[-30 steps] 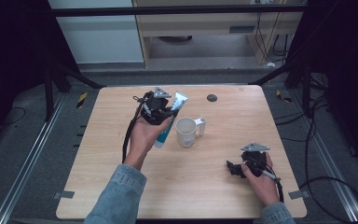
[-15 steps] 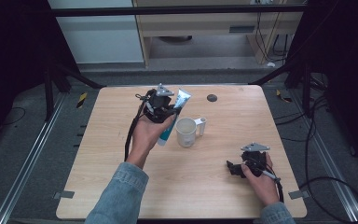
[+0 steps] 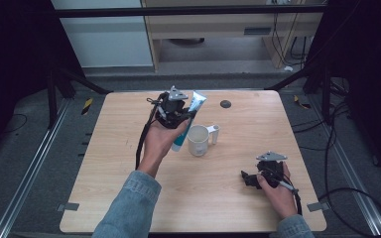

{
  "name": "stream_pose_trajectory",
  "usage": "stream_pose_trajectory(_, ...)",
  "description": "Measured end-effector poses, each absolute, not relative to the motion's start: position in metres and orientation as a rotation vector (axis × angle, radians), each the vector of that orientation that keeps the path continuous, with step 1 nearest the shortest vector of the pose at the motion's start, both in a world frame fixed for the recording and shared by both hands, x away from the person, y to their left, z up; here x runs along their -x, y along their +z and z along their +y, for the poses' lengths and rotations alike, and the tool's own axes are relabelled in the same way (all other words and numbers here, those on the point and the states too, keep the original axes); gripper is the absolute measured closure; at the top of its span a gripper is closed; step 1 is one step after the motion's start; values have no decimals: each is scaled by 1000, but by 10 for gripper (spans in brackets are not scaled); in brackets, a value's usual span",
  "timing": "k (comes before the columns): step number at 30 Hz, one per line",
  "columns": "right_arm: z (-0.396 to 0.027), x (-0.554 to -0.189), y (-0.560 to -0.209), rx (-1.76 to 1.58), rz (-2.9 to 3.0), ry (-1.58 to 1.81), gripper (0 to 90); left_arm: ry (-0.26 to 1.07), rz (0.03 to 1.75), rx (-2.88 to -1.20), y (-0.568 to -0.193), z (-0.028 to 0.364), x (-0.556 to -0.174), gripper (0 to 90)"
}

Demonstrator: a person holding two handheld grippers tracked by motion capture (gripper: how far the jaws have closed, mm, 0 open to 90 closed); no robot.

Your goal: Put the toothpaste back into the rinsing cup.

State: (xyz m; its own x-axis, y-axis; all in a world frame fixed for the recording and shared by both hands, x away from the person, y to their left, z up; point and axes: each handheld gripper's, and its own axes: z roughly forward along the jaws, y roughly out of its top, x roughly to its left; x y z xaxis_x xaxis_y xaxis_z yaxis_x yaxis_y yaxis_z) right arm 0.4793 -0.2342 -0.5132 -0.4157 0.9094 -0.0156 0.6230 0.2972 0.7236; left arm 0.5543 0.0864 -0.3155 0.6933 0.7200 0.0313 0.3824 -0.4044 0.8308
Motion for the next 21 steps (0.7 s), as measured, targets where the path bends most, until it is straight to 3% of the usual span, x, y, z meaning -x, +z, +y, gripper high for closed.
stream_pose_trajectory(21,-234,-479,-513,-1366,2147,903,5,510,782,-1994,-307,75,-555,784)
